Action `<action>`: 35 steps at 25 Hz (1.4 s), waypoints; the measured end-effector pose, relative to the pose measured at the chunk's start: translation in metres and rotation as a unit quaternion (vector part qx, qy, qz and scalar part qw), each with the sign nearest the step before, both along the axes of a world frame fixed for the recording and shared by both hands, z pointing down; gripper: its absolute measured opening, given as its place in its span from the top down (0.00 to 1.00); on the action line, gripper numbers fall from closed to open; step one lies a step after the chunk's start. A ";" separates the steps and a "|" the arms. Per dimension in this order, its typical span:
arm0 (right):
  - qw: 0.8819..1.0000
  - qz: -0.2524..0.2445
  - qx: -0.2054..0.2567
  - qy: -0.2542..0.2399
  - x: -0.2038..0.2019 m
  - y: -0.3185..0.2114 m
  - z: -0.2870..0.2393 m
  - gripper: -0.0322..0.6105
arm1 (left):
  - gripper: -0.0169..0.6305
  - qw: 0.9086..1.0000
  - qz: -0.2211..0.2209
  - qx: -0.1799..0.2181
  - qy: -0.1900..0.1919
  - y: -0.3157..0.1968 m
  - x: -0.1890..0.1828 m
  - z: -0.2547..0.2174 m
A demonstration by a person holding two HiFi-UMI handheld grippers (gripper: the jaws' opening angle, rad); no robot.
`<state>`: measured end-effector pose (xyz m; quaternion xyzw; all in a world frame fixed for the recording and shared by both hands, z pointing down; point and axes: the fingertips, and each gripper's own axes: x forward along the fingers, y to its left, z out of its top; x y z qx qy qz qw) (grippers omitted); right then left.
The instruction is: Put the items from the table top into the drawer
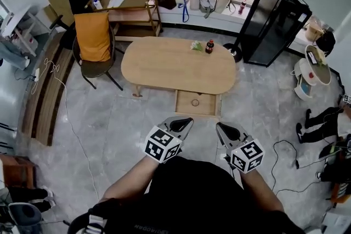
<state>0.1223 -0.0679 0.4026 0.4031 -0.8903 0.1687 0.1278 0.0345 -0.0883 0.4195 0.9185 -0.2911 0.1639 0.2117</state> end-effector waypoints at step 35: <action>0.998 0.061 -0.016 -0.030 -0.038 0.074 0.023 0.95 | 0.97 0.999 0.036 0.000 -0.041 0.071 -0.040 -0.005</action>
